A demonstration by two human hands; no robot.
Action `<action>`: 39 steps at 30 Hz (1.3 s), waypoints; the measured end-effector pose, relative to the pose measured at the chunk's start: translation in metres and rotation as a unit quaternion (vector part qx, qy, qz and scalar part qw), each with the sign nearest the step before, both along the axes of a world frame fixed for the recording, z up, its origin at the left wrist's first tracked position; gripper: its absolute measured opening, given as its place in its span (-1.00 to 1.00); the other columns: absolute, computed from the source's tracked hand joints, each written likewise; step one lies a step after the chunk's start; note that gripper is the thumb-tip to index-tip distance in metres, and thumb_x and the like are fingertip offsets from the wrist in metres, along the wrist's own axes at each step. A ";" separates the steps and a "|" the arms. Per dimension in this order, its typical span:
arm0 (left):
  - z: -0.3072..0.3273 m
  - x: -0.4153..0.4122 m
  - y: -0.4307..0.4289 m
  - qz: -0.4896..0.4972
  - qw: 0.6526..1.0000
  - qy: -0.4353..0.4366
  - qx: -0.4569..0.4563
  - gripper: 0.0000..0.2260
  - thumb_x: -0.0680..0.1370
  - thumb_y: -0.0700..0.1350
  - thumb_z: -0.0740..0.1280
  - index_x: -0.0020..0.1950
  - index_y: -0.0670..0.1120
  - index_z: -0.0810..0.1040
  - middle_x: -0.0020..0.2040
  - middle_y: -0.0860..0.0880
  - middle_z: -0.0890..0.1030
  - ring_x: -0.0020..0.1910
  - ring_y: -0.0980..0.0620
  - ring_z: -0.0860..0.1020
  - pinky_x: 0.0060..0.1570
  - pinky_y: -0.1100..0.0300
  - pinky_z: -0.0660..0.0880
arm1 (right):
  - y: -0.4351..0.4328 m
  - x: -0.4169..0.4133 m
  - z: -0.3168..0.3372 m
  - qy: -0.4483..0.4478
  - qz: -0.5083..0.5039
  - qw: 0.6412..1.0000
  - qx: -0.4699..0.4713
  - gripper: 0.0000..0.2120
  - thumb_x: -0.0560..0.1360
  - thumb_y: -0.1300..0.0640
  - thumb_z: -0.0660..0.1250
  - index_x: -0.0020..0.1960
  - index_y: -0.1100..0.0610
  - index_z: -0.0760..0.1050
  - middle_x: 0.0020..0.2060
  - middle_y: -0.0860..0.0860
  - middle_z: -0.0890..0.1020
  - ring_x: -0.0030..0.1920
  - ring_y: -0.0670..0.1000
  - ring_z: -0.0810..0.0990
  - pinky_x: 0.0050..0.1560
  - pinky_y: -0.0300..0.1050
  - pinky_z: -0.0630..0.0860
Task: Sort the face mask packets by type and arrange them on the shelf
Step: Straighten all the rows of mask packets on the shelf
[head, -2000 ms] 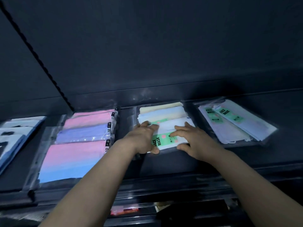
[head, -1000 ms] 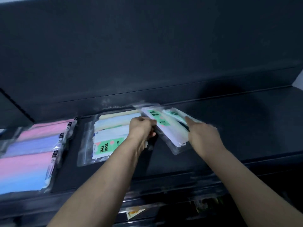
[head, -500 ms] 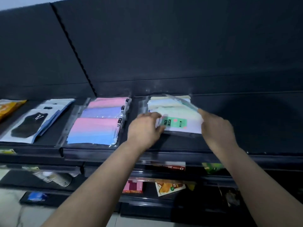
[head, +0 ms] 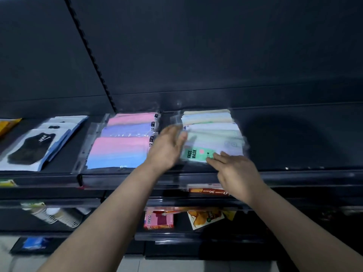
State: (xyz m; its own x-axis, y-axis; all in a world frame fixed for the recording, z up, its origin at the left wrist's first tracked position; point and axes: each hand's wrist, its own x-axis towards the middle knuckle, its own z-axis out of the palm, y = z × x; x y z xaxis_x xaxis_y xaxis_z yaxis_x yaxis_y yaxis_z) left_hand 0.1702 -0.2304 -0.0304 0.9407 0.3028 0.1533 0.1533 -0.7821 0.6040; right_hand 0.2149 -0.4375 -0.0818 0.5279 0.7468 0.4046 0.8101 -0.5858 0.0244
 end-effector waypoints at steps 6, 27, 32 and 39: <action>-0.019 -0.003 0.001 -0.094 0.971 0.187 0.116 -0.50 0.56 0.15 0.28 0.49 0.17 0.29 0.57 -0.08 0.12 0.52 -0.20 0.17 0.48 -0.01 0.17 | -0.013 0.022 0.007 0.155 -0.150 0.966 0.142 -0.63 0.57 -0.04 0.18 0.35 -0.01 0.45 0.40 0.11 0.41 0.42 0.20 0.34 0.29 0.12 0.38; -0.007 0.042 -0.021 0.013 0.948 0.275 0.158 -0.19 0.40 0.13 0.48 0.54 0.07 0.13 0.50 -0.15 0.23 0.38 -0.23 0.38 0.34 -0.02 0.37 | -0.020 0.083 0.021 0.343 -0.238 0.909 0.001 -0.17 0.36 -0.31 0.34 0.48 -0.01 0.12 0.42 0.08 0.30 0.36 0.22 0.26 0.26 0.11 0.36; -0.004 0.044 -0.024 0.036 0.952 0.278 0.122 -0.24 0.43 0.19 0.42 0.53 0.06 0.15 0.46 -0.13 0.31 0.39 -0.25 0.33 0.30 -0.01 0.34 | -0.007 0.103 0.017 0.401 -0.255 0.874 0.099 -0.11 0.45 -0.35 0.18 0.54 0.13 -0.06 0.49 0.13 0.21 0.50 0.20 0.10 0.43 0.13 0.19; 0.000 0.053 -0.016 0.059 0.942 0.303 0.130 -0.15 0.42 0.31 0.36 0.55 -0.02 0.09 0.44 -0.18 0.31 0.40 -0.23 0.33 0.35 -0.05 0.31 | -0.003 0.092 0.013 0.335 -0.265 0.904 0.012 -0.18 0.50 -0.33 0.10 0.54 0.17 -0.03 0.45 0.17 0.26 0.42 0.21 0.23 0.35 0.09 0.30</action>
State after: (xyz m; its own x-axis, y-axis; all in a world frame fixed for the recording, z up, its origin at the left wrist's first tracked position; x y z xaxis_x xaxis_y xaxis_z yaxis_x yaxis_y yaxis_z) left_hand 0.2228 -0.2465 -0.0306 0.8414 0.4368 -0.3183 0.5036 -0.8474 0.1681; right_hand 0.3073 -0.4409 -0.0689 0.9415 0.3125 -0.1264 0.2436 -0.8899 -0.3856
